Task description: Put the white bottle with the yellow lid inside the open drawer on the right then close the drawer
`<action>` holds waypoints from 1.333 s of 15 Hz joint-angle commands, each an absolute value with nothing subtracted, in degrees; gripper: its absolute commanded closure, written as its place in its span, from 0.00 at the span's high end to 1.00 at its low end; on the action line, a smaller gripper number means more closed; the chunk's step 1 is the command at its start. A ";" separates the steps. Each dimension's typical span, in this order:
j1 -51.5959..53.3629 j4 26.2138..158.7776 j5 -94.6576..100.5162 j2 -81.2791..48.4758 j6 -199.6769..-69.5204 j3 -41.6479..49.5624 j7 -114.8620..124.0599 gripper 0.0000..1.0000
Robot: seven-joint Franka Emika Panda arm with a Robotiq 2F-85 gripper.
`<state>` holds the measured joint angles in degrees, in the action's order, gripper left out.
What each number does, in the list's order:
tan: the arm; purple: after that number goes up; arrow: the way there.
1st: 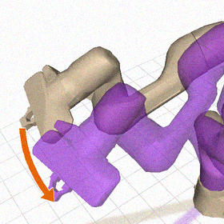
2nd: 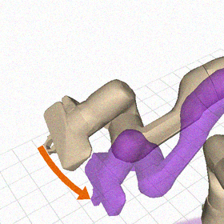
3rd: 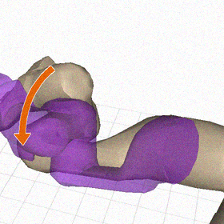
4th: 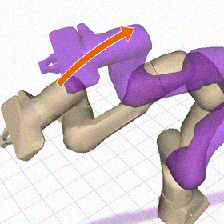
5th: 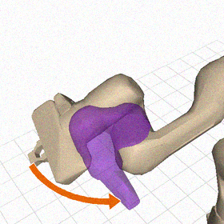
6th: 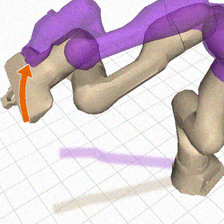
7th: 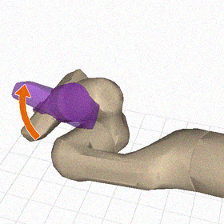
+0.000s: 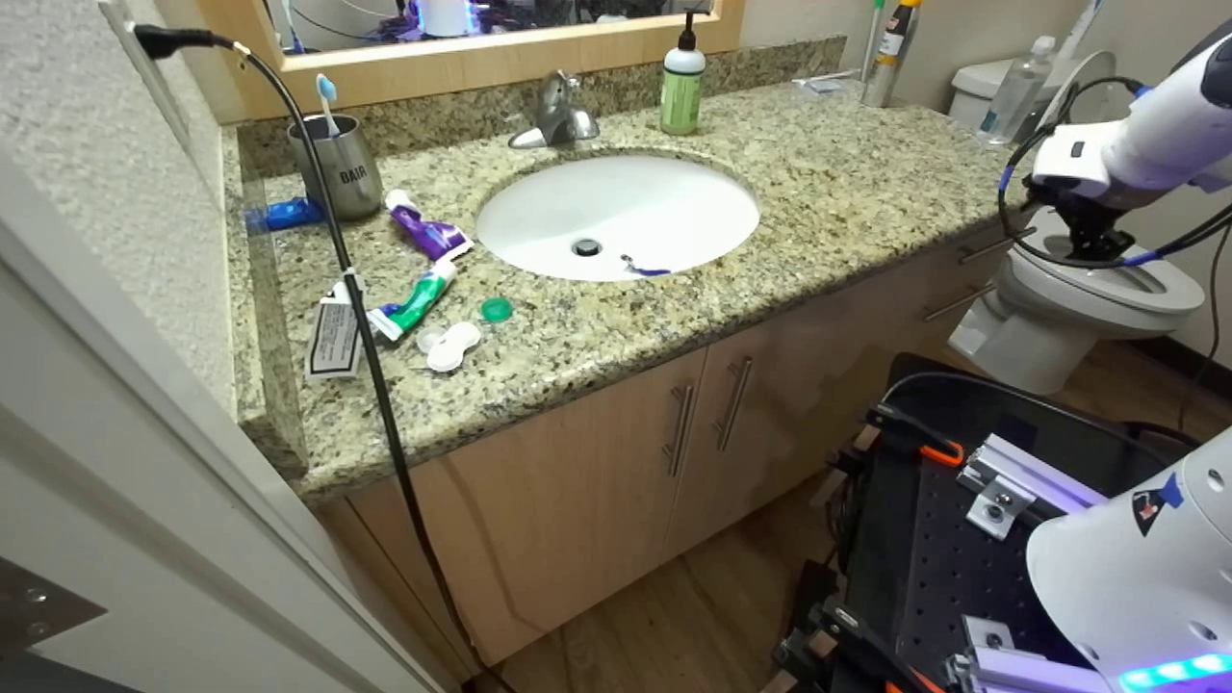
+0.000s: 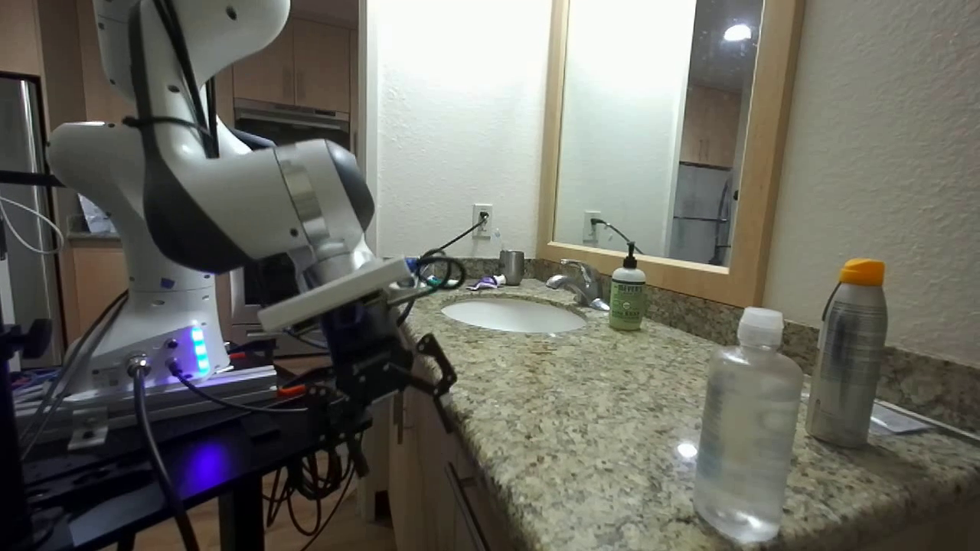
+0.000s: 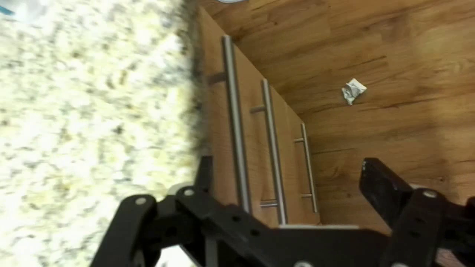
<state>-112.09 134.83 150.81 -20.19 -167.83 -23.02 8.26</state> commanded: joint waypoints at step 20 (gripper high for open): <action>-150.27 125.57 138.40 -13.34 -198.98 -59.47 56.83 1.00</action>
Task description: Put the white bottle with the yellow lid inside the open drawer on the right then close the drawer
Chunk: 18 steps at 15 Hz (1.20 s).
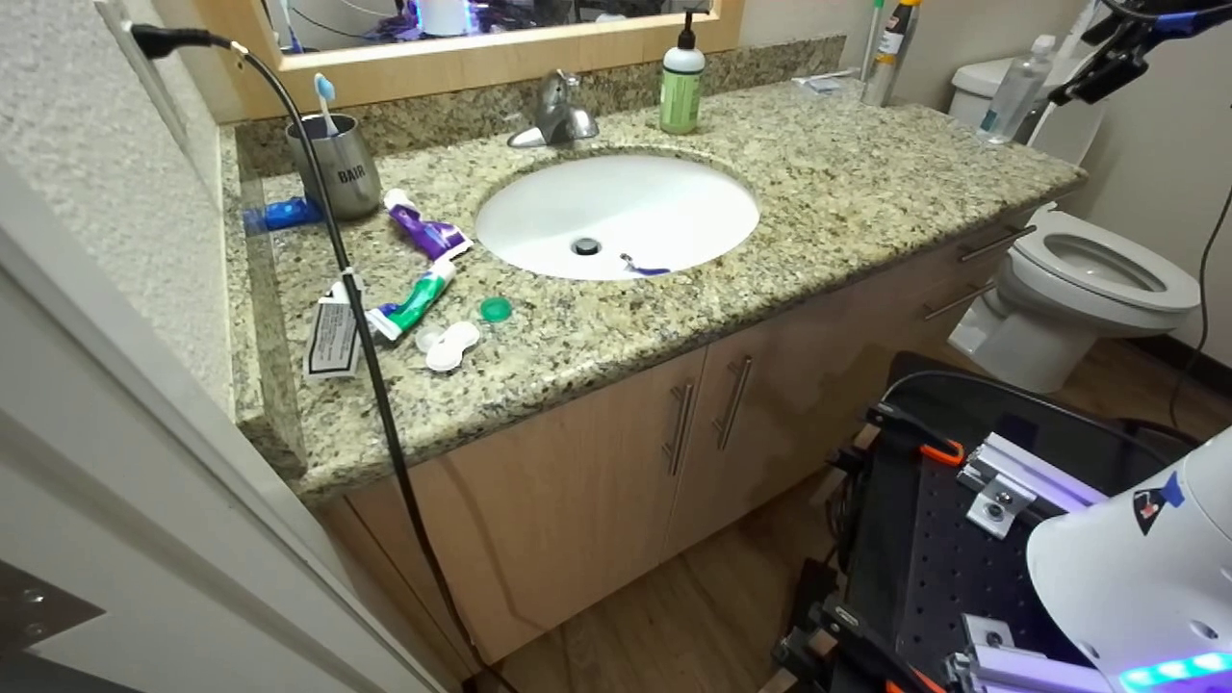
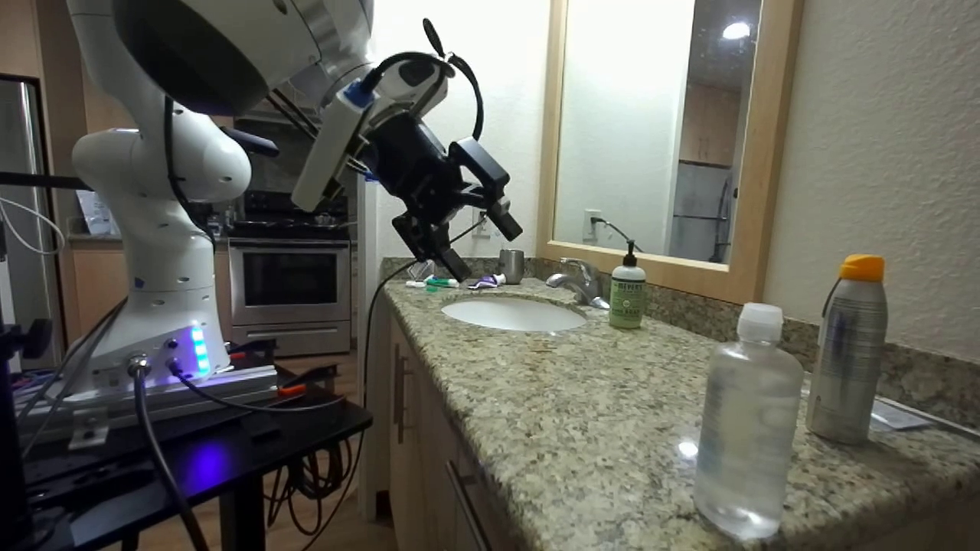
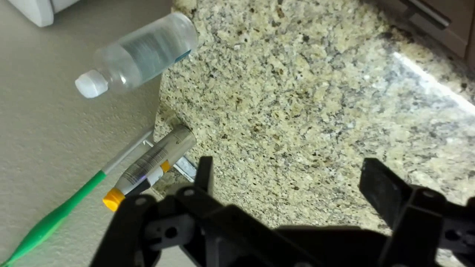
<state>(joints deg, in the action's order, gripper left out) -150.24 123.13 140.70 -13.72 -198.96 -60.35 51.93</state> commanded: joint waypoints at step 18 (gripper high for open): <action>-133.25 129.52 125.53 -4.51 -198.27 -56.59 103.02 1.00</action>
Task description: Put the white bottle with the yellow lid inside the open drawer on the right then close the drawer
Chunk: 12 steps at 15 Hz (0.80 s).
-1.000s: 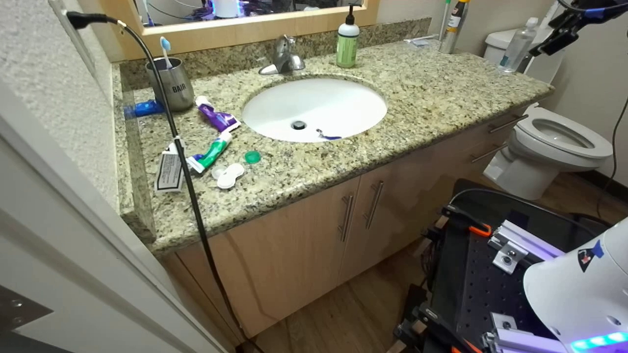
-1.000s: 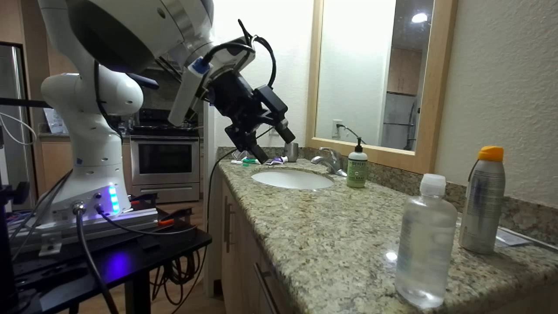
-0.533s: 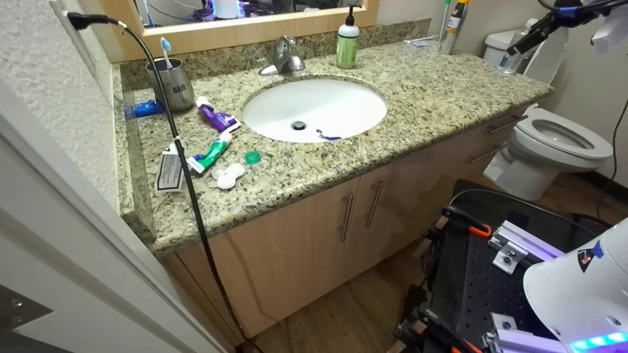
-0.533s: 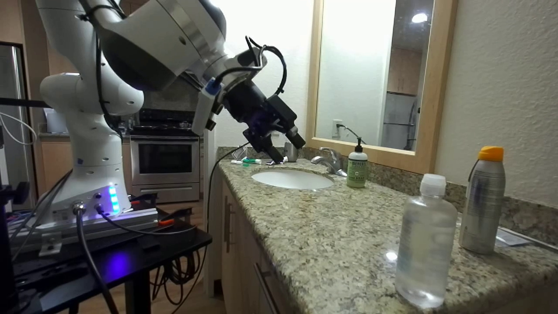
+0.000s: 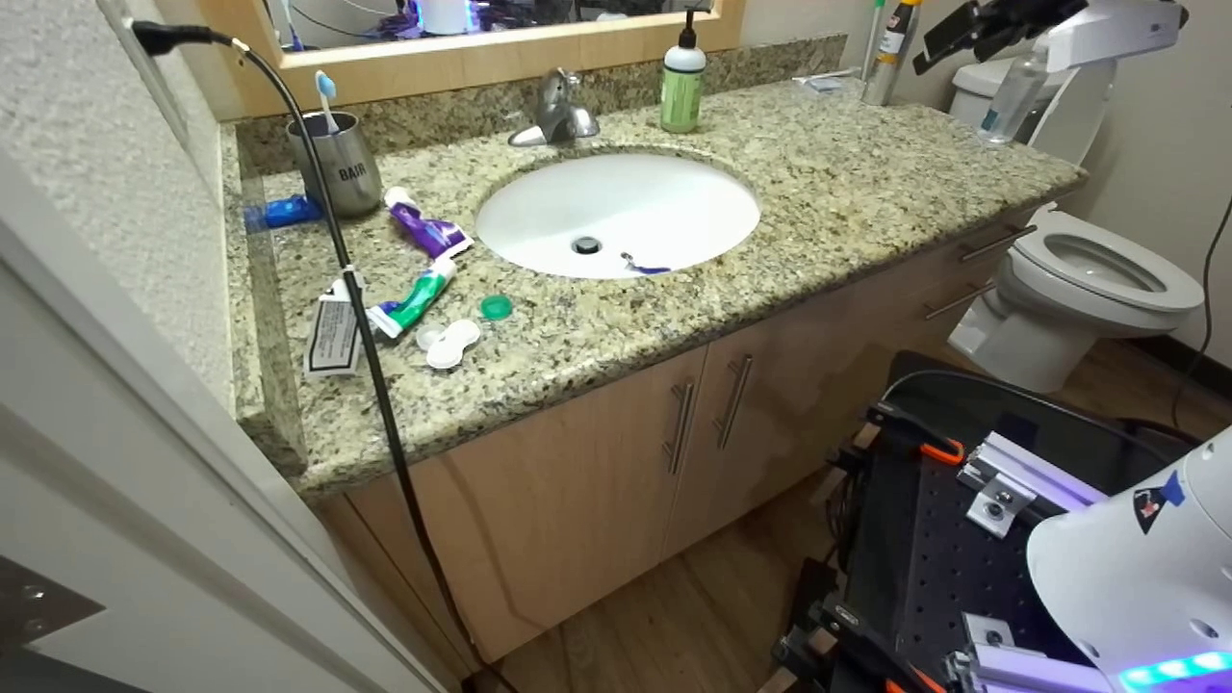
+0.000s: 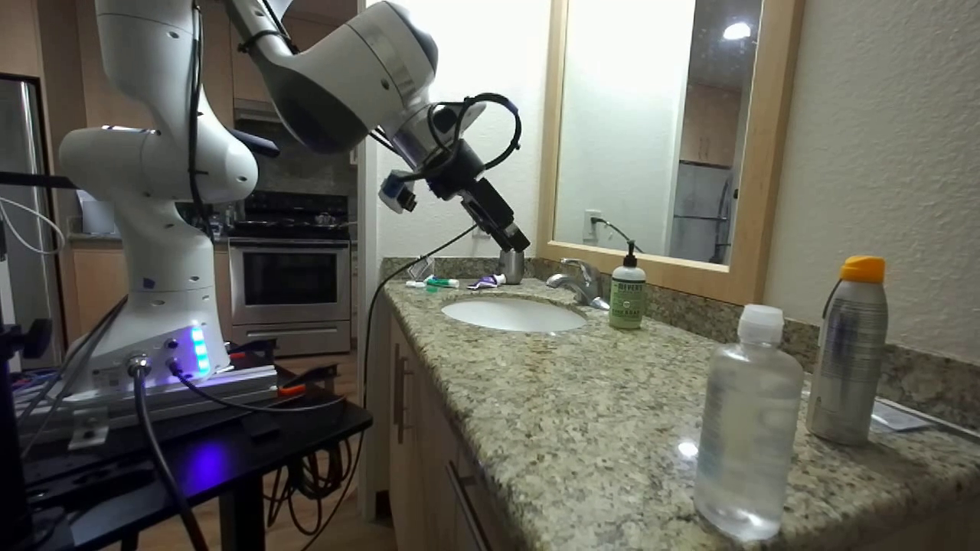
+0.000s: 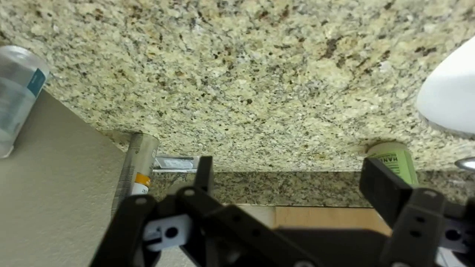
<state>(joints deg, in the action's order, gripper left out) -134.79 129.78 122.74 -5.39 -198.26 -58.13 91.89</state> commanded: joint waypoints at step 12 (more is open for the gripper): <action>-126.68 132.12 125.14 -2.13 -197.85 -55.31 133.47 1.00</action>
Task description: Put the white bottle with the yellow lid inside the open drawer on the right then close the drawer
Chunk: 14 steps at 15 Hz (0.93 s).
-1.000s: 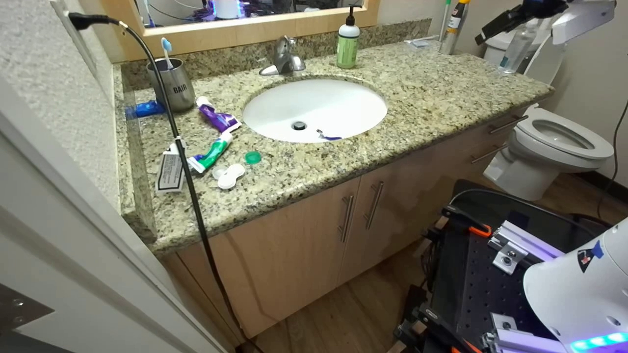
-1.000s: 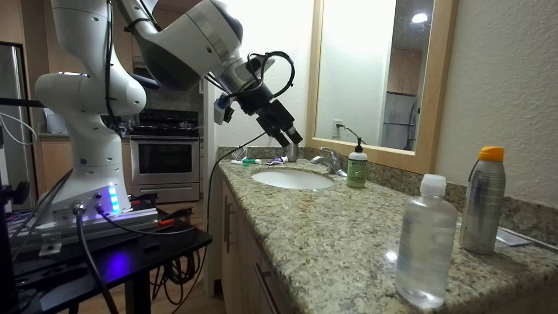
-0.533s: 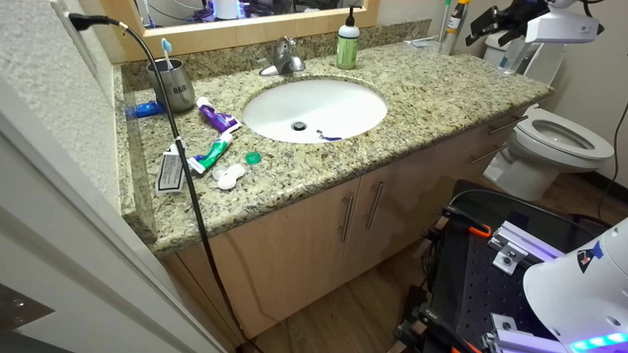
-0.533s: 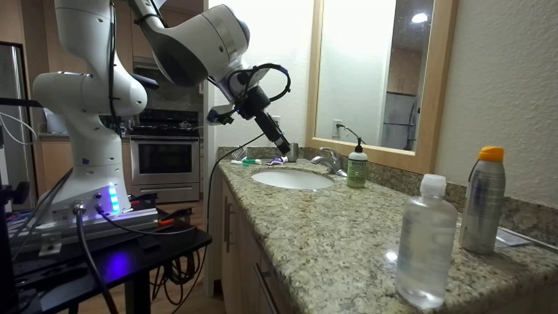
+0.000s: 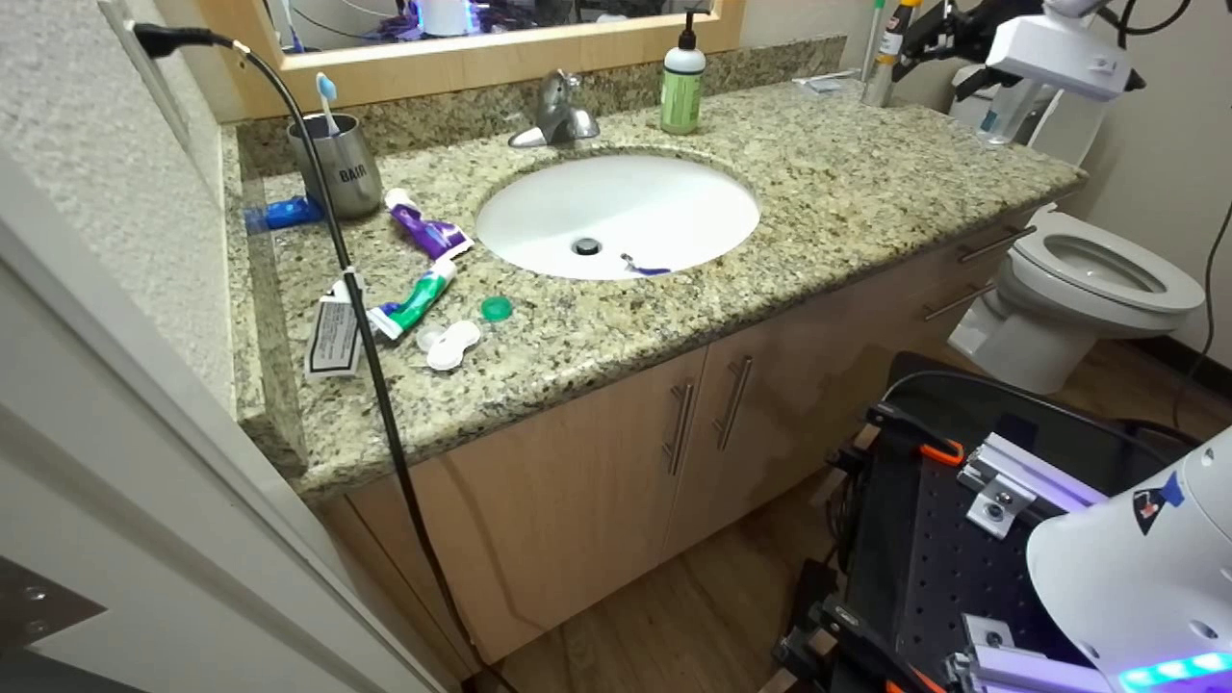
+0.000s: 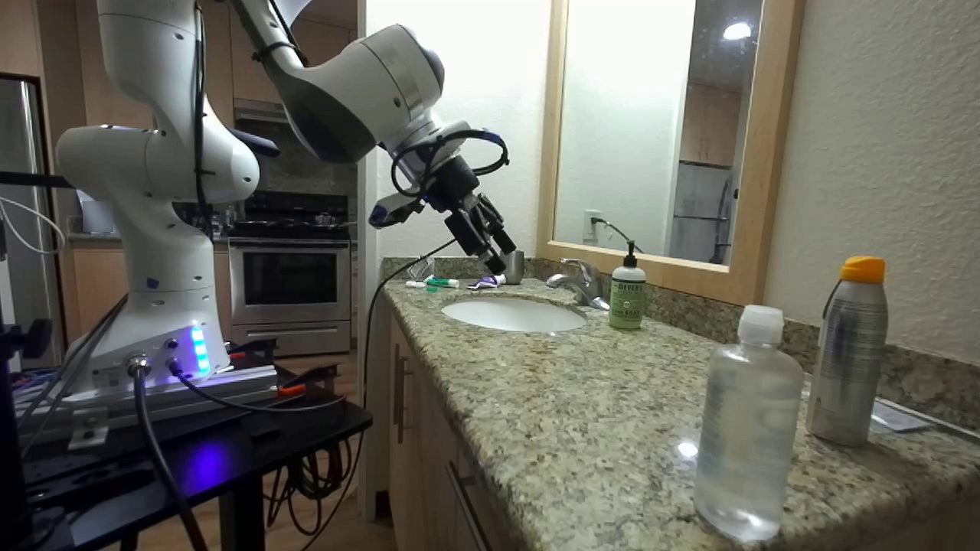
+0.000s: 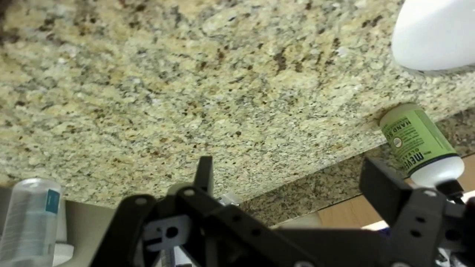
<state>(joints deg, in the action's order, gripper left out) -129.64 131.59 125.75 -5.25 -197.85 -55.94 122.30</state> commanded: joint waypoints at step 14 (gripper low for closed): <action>-125.62 130.65 117.25 -6.93 -197.81 -45.32 149.36 1.00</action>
<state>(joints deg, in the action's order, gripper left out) -125.62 130.65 117.24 -6.99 -197.81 -45.30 149.36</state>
